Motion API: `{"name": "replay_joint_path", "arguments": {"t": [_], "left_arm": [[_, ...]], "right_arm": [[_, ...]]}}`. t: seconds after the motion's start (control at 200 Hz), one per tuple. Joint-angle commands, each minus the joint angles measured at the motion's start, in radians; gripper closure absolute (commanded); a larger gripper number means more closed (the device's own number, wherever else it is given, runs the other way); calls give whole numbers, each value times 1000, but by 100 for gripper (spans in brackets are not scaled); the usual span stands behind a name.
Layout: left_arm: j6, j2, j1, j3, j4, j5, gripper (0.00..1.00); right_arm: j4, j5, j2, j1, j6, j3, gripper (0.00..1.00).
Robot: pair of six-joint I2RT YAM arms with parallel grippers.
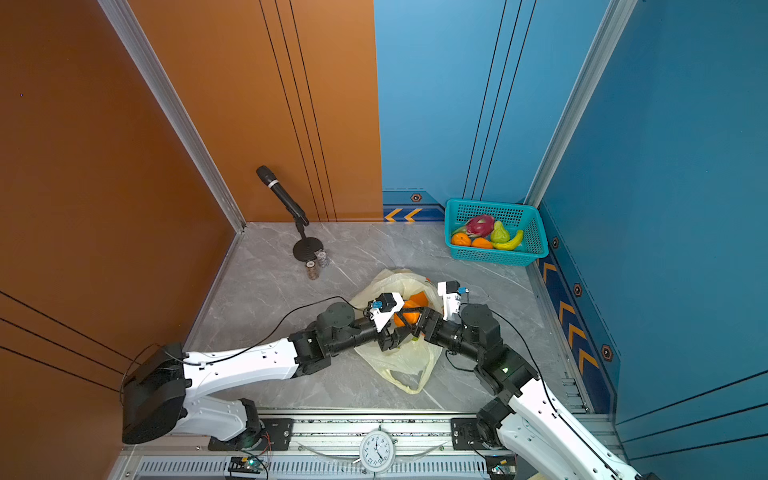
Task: Untie the knot of the plastic bag and take out the fruit
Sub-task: 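Grasp the orange with the right gripper while the left gripper releases it, then carry the orange to the teal basket with the right gripper and release it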
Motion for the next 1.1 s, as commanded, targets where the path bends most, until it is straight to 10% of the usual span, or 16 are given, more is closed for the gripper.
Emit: {"name": "replay_joint_path", "arguments": {"t": [0.0, 0.32, 0.631, 1.096], "left_arm": [[21, -24, -14, 7, 35, 36, 37], [32, -16, -19, 5, 34, 19, 29], [37, -72, -28, -24, 35, -135, 7], [20, -165, -32, -67, -13, -180, 6]], "right_arm": [[50, -22, -1, 10, -3, -17, 25], [36, -8, -11, 7, -24, -17, 50], [23, 43, -36, -60, -87, 26, 57], [70, -5, 148, -368, -204, 212, 58]]}}
